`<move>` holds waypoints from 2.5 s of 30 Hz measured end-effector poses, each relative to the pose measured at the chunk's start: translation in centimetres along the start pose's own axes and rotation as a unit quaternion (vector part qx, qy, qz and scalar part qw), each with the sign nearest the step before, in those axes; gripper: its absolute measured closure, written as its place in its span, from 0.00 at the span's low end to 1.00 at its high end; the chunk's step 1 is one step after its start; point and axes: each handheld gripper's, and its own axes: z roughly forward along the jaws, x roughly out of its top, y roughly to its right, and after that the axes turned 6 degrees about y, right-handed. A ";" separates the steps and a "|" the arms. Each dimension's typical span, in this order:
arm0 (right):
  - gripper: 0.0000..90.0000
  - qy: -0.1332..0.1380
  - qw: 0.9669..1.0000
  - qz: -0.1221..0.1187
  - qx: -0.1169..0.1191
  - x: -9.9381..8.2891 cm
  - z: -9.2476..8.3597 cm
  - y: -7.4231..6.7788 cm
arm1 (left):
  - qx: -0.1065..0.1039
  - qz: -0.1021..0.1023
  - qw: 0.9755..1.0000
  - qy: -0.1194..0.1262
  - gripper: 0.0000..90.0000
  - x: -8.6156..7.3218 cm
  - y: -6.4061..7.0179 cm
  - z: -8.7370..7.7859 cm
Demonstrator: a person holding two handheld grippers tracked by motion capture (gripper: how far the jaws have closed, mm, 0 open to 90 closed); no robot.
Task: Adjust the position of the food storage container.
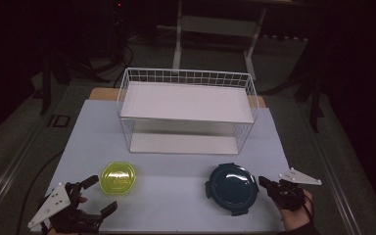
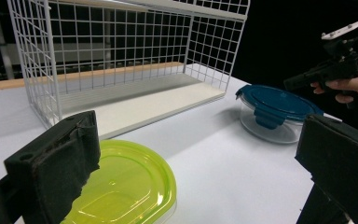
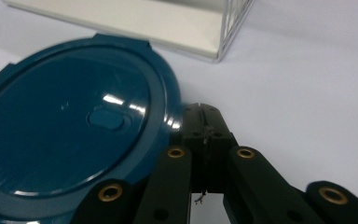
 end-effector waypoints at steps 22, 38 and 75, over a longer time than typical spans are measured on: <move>1.00 -0.021 0.999 0.009 0.028 -0.7 0.7 -1.4 | -0.004 0.001 1.000 -0.004 0.00 -0.1 0.0 0.3; 1.00 -0.026 0.998 0.001 0.054 -0.5 1.3 -3.0 | -0.009 0.001 1.000 -0.008 0.00 -0.1 0.2 0.4; 0.27 0.085 0.992 -0.017 0.096 2.9 -1.8 -4.8 | -0.050 -0.004 0.998 -0.040 0.00 1.9 2.2 2.5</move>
